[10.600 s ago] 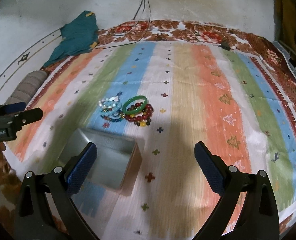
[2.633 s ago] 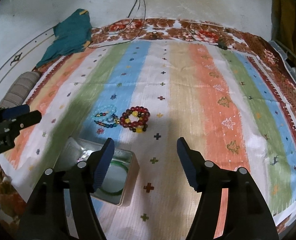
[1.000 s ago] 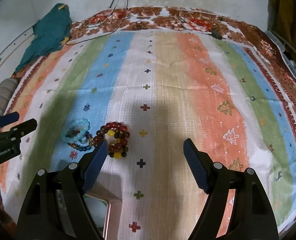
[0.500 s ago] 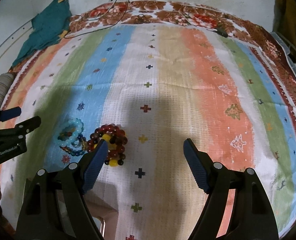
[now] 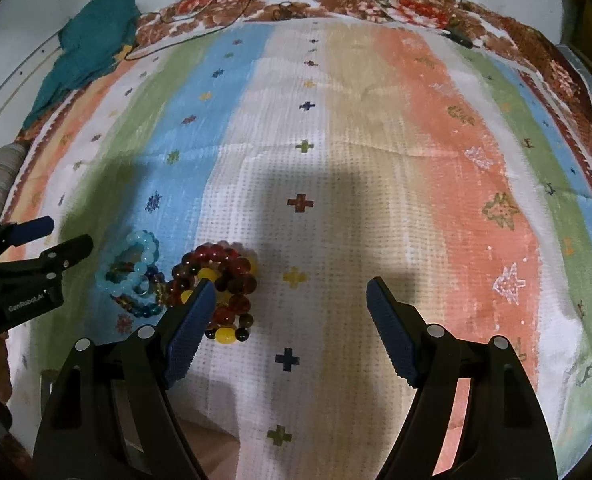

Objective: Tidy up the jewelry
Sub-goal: 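Move left tool toward light blue bracelet while right tool approaches red bead bracelet, then close left tool on light blue bracelet while right tool grasps red bead bracelet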

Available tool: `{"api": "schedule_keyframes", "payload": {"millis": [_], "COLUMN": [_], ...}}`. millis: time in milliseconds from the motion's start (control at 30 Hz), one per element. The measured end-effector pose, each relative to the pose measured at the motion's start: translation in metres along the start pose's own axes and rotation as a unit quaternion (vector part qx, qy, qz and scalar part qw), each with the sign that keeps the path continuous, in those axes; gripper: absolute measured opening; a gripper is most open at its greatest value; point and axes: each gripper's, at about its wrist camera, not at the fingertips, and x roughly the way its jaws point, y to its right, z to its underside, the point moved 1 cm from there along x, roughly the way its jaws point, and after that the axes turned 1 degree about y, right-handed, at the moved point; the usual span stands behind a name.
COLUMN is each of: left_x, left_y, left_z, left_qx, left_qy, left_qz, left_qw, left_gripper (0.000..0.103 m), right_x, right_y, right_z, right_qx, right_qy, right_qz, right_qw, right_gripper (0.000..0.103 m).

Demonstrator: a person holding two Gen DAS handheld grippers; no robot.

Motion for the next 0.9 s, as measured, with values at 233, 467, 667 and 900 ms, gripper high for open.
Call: {"api": "schedule_keyframes", "payload": {"millis": [233, 467, 667, 900], "left_x": [0.015, 0.024, 0.034, 0.044], "left_y": [0.002, 0.000, 0.007, 0.009], "left_z": [-0.001, -0.005, -0.001, 0.004], "left_qx": [0.007, 0.006, 0.023, 0.035], "left_qy": [-0.015, -0.022, -0.039, -0.045], "left_qz": [0.000, -0.001, 0.011, 0.004], "left_qw": [0.9999, 0.9997, 0.9989, 0.9984], "left_gripper": [0.070, 0.066, 0.059, 0.049], "right_x": [0.014, 0.029, 0.033, 0.036], "right_y": [-0.004, -0.004, -0.008, -0.016], "right_z": [-0.002, -0.003, -0.005, -0.002], "right_qx": [-0.005, 0.000, -0.005, -0.016], "right_qy": [-0.016, -0.032, -0.035, -0.039], "right_qz": [-0.002, -0.017, -0.024, -0.035], "right_qw": [1.000, 0.999, 0.999, 0.999], "right_gripper": [0.061, 0.050, 0.037, 0.015]}}
